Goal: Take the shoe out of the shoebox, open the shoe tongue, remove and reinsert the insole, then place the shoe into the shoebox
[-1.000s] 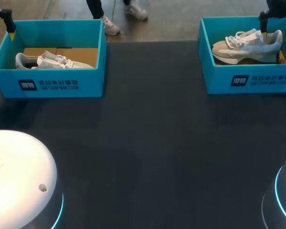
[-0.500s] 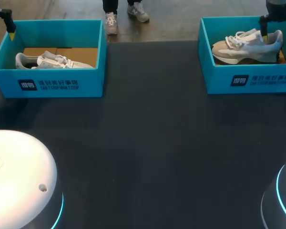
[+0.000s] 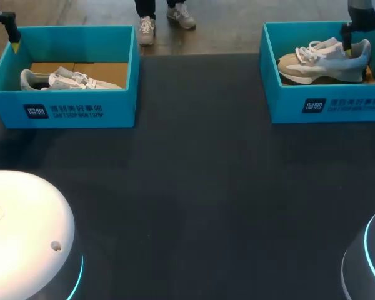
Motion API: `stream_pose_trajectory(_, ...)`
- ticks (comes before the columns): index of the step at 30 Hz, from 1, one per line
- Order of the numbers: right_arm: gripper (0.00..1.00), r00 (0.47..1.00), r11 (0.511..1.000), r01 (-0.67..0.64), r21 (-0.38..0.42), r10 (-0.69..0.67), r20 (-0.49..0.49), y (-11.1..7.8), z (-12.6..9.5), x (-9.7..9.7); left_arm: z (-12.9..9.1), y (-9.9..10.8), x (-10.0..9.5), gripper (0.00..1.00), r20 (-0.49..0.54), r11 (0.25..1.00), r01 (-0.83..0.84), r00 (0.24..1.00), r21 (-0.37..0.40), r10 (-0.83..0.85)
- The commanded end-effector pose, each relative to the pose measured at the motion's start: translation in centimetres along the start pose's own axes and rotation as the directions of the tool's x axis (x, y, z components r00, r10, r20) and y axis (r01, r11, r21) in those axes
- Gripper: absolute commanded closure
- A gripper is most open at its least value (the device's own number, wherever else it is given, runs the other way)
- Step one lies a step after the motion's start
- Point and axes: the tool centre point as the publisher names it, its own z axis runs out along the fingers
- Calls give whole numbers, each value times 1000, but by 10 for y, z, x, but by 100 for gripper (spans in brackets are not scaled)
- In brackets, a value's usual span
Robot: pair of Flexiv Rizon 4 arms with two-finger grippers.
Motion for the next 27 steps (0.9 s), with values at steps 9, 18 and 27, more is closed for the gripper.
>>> stream_pose_trajectory(9,8,1000,1000,-6,-4,6,6,9,-6,-10,0,-1,0,0,-1,1000,-1,1000,-2,1)
stream_pose_trajectory(18,11,1000,1000,-3,10,3,-1,10,-1,-13,0,-1,0,0,-1,1000,-1,1000,-2,1)
stream_pose_trajectory(27,30,1000,999,17,41,-16,-15,11,10,-10,0,-1,0,0,-1,1000,-1,1000,-2,1)
